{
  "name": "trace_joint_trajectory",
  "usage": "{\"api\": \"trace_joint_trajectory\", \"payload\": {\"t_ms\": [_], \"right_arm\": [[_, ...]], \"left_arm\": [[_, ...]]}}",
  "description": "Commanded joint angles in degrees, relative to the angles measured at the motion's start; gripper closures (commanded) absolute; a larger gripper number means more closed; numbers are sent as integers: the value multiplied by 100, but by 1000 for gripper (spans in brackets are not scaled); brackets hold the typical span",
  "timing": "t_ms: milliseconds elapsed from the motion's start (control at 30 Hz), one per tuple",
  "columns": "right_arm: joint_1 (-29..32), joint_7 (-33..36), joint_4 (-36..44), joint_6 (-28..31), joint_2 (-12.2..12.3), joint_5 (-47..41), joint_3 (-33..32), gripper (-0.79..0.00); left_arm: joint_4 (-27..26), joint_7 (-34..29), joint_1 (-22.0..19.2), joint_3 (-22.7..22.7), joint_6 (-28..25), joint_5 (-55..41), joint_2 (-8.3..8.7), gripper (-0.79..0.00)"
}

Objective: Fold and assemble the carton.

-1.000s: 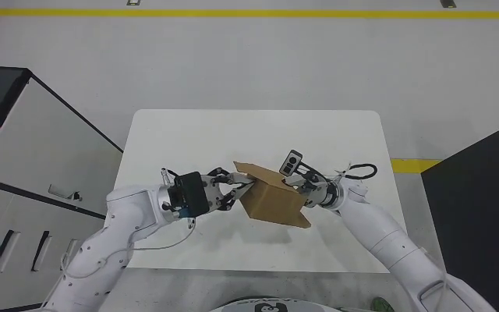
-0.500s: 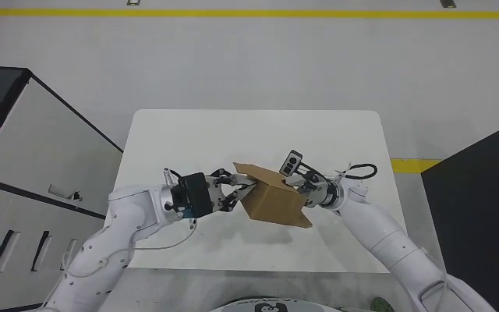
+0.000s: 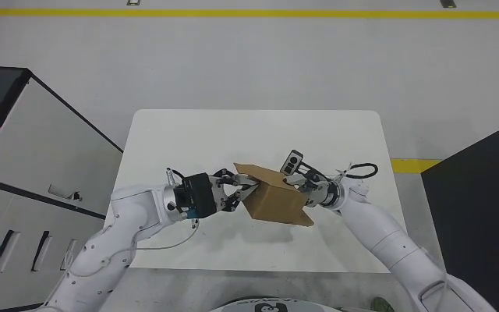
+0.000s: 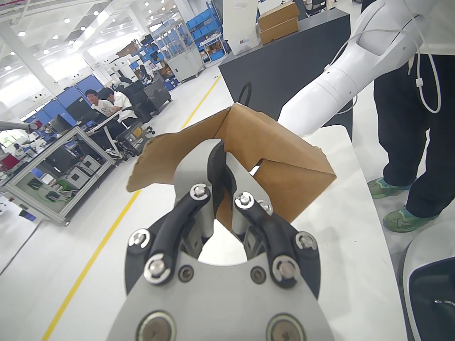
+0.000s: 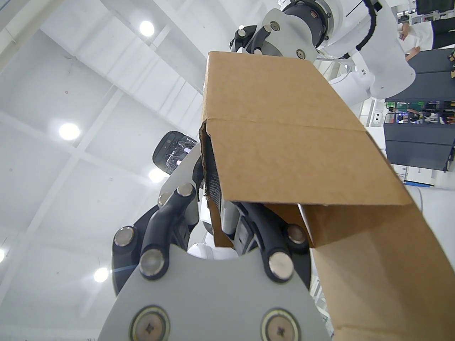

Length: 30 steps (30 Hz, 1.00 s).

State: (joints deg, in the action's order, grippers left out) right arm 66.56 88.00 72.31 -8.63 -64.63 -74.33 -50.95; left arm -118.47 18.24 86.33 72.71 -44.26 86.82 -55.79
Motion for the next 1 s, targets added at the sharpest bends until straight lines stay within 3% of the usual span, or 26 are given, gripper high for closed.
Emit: {"api": "trace_joint_trajectory", "payload": {"t_ms": [0,967], "right_arm": [[-3,0,-4,2,-1,-2,2,0],[-38,0,-12,6,-16,-8,62,0]], "left_arm": [[4,-1,-4,-4,1,-5,1,0],[44,-52,-48,-114,-15,-16,7,0]]}}
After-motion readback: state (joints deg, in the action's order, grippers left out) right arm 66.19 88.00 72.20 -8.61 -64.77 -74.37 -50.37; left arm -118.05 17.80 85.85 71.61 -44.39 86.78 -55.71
